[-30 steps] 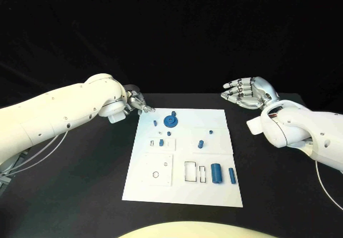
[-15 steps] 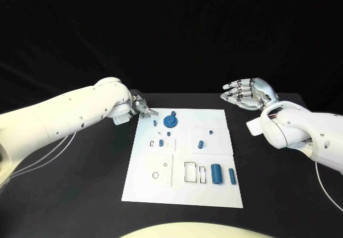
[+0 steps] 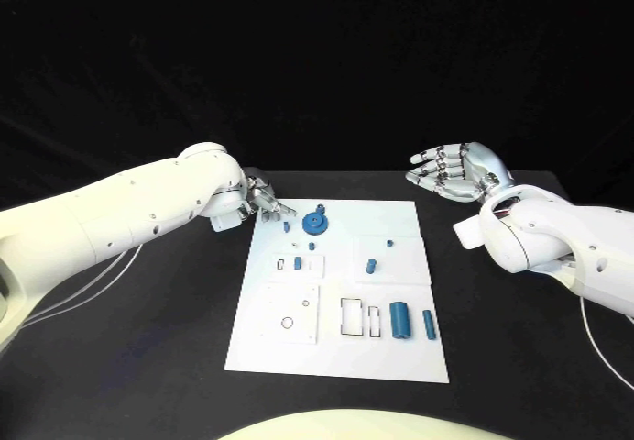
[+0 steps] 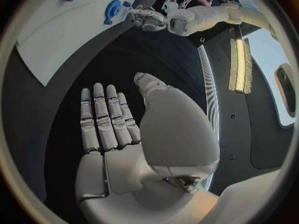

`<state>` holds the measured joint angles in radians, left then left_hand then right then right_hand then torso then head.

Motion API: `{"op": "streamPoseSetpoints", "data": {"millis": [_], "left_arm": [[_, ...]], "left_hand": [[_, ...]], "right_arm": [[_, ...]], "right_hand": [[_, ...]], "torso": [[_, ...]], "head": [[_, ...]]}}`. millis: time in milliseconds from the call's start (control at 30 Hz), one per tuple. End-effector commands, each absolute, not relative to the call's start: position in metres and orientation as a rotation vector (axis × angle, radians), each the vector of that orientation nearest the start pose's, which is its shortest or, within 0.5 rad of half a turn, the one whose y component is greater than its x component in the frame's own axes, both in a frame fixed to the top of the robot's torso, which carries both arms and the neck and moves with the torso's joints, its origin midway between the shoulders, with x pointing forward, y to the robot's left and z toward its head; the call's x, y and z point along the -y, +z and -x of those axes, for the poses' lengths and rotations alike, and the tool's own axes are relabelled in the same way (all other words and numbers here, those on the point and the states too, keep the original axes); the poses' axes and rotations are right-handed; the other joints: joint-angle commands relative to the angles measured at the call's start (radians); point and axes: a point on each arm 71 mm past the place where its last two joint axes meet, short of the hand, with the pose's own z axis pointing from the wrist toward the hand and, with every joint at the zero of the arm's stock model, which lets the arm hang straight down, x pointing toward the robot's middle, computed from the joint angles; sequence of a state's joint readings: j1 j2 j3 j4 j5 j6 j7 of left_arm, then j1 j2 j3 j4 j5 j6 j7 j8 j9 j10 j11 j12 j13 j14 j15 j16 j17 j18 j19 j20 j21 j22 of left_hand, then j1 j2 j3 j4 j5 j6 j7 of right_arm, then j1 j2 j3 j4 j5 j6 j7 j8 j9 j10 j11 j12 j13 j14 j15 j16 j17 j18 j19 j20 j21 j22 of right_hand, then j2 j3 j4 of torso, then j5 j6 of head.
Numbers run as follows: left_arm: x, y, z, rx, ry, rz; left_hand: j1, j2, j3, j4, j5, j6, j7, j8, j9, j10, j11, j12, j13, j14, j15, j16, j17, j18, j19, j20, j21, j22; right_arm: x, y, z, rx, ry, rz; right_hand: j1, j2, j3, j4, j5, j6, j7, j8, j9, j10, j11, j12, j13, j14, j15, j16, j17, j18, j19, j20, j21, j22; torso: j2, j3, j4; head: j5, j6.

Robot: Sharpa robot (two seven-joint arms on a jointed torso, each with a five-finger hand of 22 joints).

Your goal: Assemble the parts on the task board

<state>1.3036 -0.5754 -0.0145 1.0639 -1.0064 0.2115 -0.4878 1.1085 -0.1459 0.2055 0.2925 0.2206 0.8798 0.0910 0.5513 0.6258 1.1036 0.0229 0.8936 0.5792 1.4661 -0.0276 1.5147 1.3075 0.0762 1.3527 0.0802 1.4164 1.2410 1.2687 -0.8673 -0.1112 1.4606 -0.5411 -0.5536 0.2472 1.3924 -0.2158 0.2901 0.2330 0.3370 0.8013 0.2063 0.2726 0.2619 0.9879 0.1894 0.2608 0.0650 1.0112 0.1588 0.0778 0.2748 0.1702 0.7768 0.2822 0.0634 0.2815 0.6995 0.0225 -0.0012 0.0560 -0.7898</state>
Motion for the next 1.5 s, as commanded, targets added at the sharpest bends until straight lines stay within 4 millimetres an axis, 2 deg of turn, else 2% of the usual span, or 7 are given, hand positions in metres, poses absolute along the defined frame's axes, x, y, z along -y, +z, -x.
{"op": "streamPoseSetpoints", "data": {"millis": [33, 533, 1033, 1300, 1467, 1500], "left_arm": [[-0.2108, -0.1943, -0.5676, -2.31, -0.365, 0.314], [-0.2103, -0.1997, -0.5666, -2.33, -0.355, 0.309], [-0.2094, -0.2023, -0.5679, -2.324, -0.361, 0.324], [-0.2083, -0.2024, -0.5682, -2.316, -0.375, 0.336], [-0.207, -0.203, -0.5677, -2.329, -0.39, 0.339], [-0.2068, -0.2031, -0.5675, -2.331, -0.393, 0.339]], "left_hand": [[0.005, 0.008, -0.005, 0.001, 0.001, 0.009, 0.001, 0.007, 0.002, 0.008, -0.002, 0.003, -0.002, 0.073, -0.01, 0.005, 0.166, -0.004, 0.008, -0.003, 0.006, 0.004], [0.037, 0.021, 0.003, 0.0, 0.006, 0.023, -0.007, 0.012, 0.006, 0.021, -0.01, 0.004, -0.007, 0.079, -0.017, 0.012, 0.179, -0.008, 0.022, -0.011, 0.016, 0.024], [0.085, 0.041, 0.028, -0.001, 0.007, 0.025, -0.011, 0.009, 0.008, 0.025, -0.015, -0.001, -0.015, 0.08, -0.022, 0.013, 0.18, -0.009, 0.022, -0.016, 0.016, 0.026], [0.106, 0.051, 0.042, -0.002, 0.008, 0.029, -0.013, 0.01, 0.01, 0.027, -0.017, -0.003, -0.018, 0.079, -0.023, 0.013, 0.179, -0.009, 0.023, -0.017, 0.017, 0.027], [0.167, 0.063, 0.087, -0.003, 0.007, 0.031, -0.02, 0.021, 0.026, 0.03, -0.023, -0.009, -0.025, 0.079, -0.029, 0.013, 0.179, -0.009, 0.022, -0.022, 0.016, 0.028], [0.198, 0.063, 0.115, -0.004, 0.008, 0.029, -0.022, 0.025, 0.033, 0.03, -0.024, -0.012, -0.028, 0.08, -0.03, 0.013, 0.18, -0.009, 0.022, -0.025, 0.015, 0.028]], "right_arm": [[0.2442, -0.1668, -0.5045, -1.433, 1.072, -0.616], [0.244, -0.1669, -0.5045, -1.435, 1.074, -0.616], [0.2432, -0.167, -0.5047, -1.437, 1.076, -0.616], [0.2432, -0.1673, -0.5049, -1.44, 1.076, -0.616], [0.2429, -0.1675, -0.5052, -1.443, 1.076, -0.617], [0.2429, -0.1676, -0.5052, -1.444, 1.076, -0.617]], "right_hand": [[0.005, 0.006, 0.003, -0.004, 0.005, 0.009, 0.045, -0.006, -0.001, 0.006, -0.001, -0.005, -0.002, 0.009, -0.001, 0.006, -0.002, 0.014, 0.006, -0.002, 0.004, -0.001], [0.005, 0.006, 0.004, -0.005, 0.009, 0.009, 0.044, -0.006, -0.002, 0.007, -0.001, -0.006, -0.002, 0.009, -0.001, 0.006, -0.003, 0.013, 0.005, -0.002, 0.003, -0.004], [0.005, 0.007, 0.005, -0.004, 0.013, 0.01, 0.044, -0.006, -0.002, 0.008, -0.001, -0.006, -0.001, 0.01, -0.001, 0.006, -0.004, 0.013, 0.004, -0.002, 0.002, -0.006], [0.005, 0.007, 0.005, -0.004, 0.014, 0.011, 0.044, -0.006, -0.002, 0.009, -0.001, -0.006, -0.001, 0.01, -0.001, 0.006, -0.005, 0.013, 0.004, -0.002, 0.002, -0.006], [0.005, 0.008, 0.006, -0.004, 0.016, 0.011, 0.044, -0.006, -0.003, 0.009, -0.002, -0.006, -0.001, 0.01, -0.002, 0.006, -0.006, 0.013, 0.004, -0.002, 0.002, -0.007], [0.005, 0.008, 0.006, -0.004, 0.016, 0.011, 0.044, -0.006, -0.003, 0.009, -0.002, -0.006, -0.001, 0.01, -0.002, 0.006, -0.006, 0.013, 0.004, -0.002, 0.002, -0.007]], "torso": [[0.0, 0.0001, -0.001], [0.002, 0.0006, -0.0013], [0.001, -0.0006, -0.001], [0.001, -0.0002, -0.0005], [0.0, 0.0001, 0.0], [0.001, 0.0, 0.0]], "head": [[0.001, 0.001], [-0.003, -0.001], [-0.006, 0.0], [-0.007, -0.003], [-0.007, -0.006], [-0.007, -0.006]]}}
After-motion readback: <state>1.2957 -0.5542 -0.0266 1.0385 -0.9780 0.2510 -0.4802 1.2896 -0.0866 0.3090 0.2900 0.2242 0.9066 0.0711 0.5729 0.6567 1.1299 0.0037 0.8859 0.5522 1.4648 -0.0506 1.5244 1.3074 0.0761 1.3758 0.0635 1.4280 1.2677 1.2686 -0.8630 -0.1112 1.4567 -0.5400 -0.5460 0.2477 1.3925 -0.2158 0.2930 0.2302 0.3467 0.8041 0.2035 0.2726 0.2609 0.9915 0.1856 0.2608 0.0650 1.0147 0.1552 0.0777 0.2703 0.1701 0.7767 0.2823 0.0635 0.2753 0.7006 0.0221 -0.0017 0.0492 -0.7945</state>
